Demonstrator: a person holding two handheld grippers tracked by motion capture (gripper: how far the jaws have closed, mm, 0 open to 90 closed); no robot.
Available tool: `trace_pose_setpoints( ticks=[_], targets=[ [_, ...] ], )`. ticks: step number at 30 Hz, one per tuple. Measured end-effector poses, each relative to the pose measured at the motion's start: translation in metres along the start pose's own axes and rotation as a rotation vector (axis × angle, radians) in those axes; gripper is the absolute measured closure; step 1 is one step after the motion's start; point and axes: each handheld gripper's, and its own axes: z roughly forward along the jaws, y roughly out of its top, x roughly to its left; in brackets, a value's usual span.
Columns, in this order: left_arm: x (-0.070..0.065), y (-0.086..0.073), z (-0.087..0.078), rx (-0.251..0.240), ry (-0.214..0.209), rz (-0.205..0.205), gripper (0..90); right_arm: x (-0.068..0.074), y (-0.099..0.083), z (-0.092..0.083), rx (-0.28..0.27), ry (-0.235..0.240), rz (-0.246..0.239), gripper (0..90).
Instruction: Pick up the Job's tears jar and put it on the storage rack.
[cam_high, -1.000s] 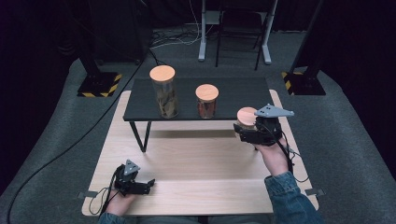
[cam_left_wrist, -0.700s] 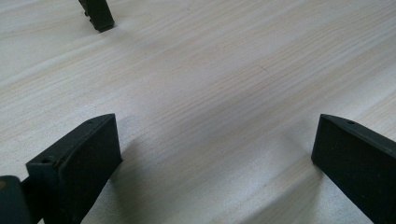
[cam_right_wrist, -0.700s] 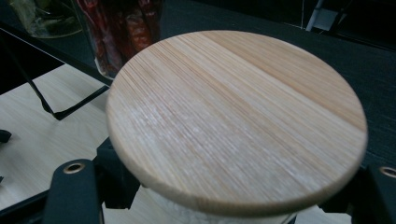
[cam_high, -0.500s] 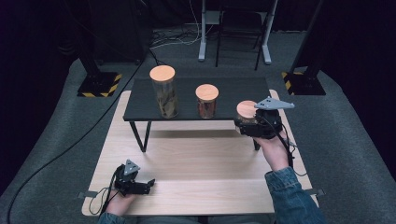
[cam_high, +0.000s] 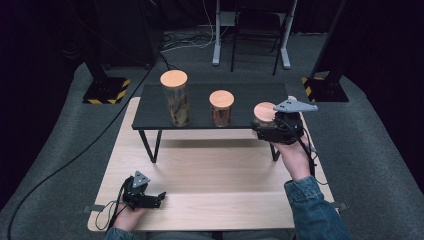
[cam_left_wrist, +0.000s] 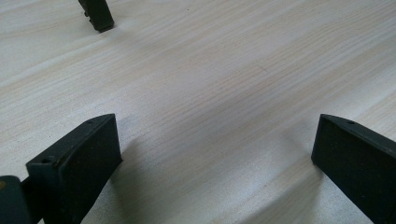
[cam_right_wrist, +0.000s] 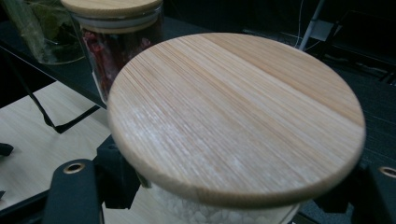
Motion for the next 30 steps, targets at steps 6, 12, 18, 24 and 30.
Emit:
trace_pose_setpoints(
  ticks=[6,12,18,24,30],
  targets=[
    [0.0,0.0,0.0,0.0,0.0,0.0,1.0,-0.003,0.005,0.004,-0.002,-0.001,0.009,24.8],
    [0.0,0.0,0.0,0.0,-0.001,0.001,1.0,-0.006,0.013,0.011,-0.002,-0.02,0.008,24.8],
    [0.0,0.0,0.0,0.0,-0.001,0.001,1.0,-0.011,0.017,0.019,0.001,-0.041,0.018,24.8],
    [0.0,0.0,0.0,0.001,-0.001,0.002,1.0,-0.014,0.019,0.03,0.012,-0.046,0.028,24.8],
    [0.0,0.0,0.0,0.001,-0.002,0.002,1.0,-0.015,0.022,0.036,0.004,-0.034,0.039,24.8]
  ],
)
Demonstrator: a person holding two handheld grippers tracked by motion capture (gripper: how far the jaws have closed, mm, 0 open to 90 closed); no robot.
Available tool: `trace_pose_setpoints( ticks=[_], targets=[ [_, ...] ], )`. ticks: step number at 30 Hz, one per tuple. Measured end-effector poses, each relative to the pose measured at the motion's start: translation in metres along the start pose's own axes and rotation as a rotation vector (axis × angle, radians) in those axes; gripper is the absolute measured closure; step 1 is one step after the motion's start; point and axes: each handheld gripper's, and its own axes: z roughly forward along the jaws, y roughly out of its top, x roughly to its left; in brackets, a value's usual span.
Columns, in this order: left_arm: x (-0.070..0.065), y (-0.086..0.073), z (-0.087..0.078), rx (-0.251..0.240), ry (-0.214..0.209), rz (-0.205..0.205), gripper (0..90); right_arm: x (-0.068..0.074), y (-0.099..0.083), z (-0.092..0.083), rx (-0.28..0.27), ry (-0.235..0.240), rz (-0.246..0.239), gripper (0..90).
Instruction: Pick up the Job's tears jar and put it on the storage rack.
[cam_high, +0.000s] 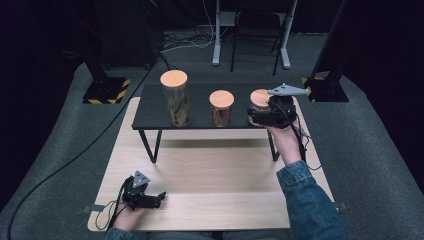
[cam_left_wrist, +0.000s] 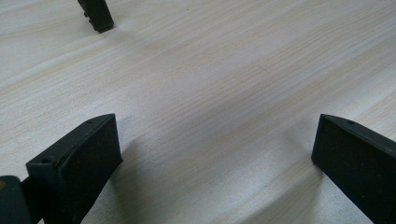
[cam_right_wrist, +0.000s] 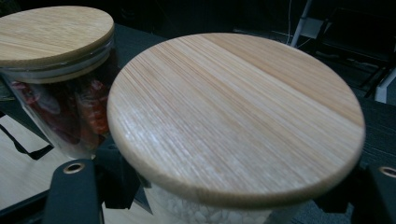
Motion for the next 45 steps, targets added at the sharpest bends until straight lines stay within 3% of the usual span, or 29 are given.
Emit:
trace_pose_setpoints(
  ticks=[21,33,45],
  targets=[
    [0.0,0.0,0.0,0.0,0.0,0.0,1.0,-0.007,-0.007,0.01,0.019,0.002,0.024,24.3],
    [0.0,0.0,0.0,0.0,0.0,0.0,1.0,-0.006,-0.005,-0.006,-0.007,0.012,0.041,13.7],
    [0.0,0.0,0.0,0.0,0.0,0.0,1.0,-0.004,-0.02,-0.022,-0.013,0.017,0.047,10.8]
  ],
)
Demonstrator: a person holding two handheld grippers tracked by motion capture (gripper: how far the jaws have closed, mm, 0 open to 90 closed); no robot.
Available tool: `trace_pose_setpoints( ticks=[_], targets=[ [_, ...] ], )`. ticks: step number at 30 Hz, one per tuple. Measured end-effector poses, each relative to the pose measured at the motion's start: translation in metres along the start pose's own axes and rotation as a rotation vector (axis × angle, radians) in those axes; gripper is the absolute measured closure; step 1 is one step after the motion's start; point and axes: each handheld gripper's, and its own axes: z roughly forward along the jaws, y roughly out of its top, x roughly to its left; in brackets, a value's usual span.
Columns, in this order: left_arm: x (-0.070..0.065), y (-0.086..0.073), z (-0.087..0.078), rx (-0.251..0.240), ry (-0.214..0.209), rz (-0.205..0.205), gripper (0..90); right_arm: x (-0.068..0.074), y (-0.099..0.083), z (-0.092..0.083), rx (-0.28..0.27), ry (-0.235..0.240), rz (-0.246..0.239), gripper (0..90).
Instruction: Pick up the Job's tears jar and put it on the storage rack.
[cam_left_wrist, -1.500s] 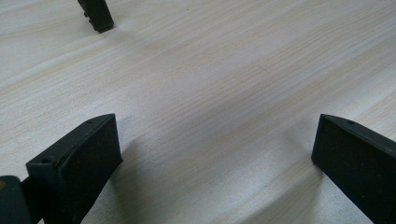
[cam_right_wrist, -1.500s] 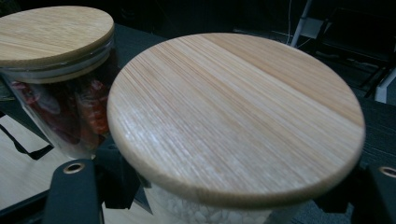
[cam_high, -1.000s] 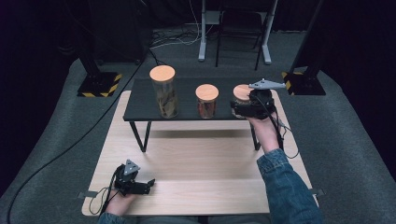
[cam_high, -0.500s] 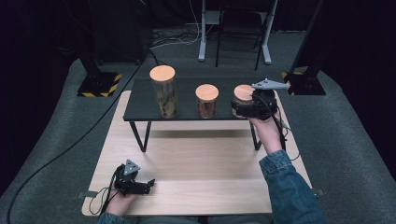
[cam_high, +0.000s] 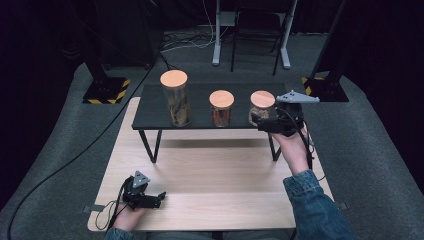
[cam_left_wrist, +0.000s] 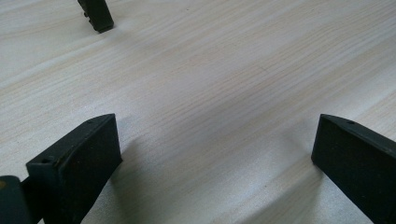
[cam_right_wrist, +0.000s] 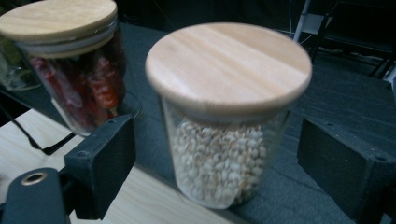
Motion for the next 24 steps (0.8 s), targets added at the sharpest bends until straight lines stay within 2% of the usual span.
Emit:
trace_pose_setpoints(
  ticks=[24],
  targets=[
    [0.0,0.002,0.002,-0.002,-0.002,0.002,1.0,0.008,-0.04,-0.027,-0.011,0.013,-0.015,10.1]
  ],
)
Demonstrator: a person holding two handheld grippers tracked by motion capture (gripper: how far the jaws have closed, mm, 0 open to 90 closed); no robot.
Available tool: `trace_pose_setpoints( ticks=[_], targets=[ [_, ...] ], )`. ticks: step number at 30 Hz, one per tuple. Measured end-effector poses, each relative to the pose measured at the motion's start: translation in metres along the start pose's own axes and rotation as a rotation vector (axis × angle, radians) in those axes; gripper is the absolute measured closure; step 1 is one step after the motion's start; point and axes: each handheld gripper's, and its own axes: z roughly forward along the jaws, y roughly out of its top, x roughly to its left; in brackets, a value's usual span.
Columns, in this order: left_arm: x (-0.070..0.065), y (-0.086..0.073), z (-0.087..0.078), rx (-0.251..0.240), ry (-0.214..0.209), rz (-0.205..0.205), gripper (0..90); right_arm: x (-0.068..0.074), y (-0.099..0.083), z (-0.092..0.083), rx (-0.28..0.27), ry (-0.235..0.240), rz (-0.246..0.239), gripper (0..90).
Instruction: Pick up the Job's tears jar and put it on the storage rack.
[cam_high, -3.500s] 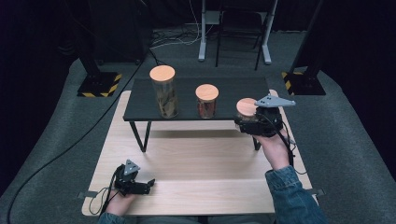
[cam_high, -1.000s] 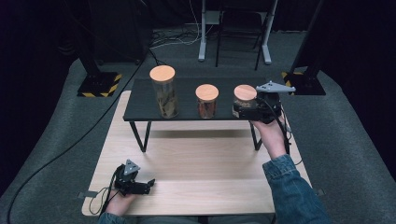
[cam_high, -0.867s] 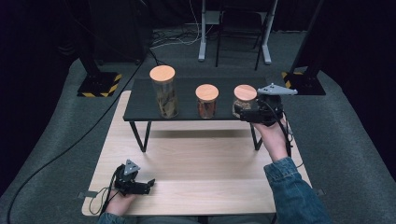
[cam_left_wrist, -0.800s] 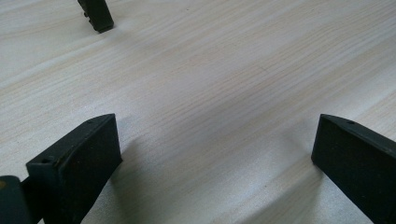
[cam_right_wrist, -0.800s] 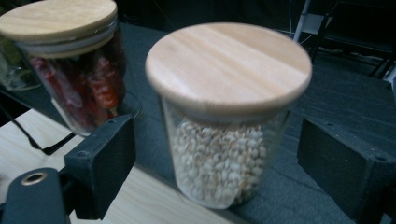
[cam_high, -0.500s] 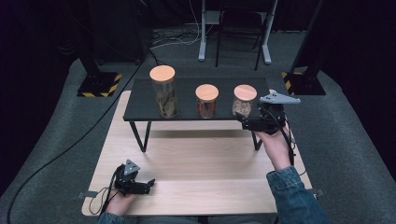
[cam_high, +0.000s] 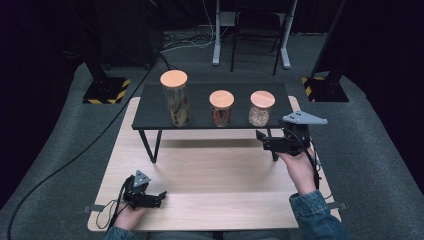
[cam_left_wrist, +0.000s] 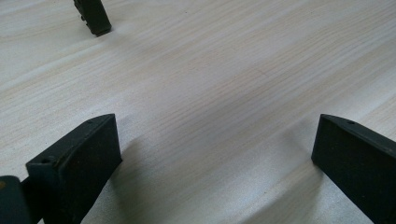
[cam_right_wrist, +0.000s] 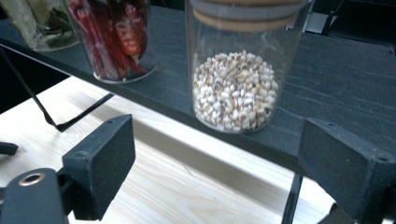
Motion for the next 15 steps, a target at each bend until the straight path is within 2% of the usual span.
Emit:
trace_pose_setpoints(
  ticks=[15],
  targets=[
    [0.0,0.0,0.0,0.001,0.0,0.0,1.0,0.003,-0.032,-0.008,-0.014,0.02,0.015,10.1]
  ],
)
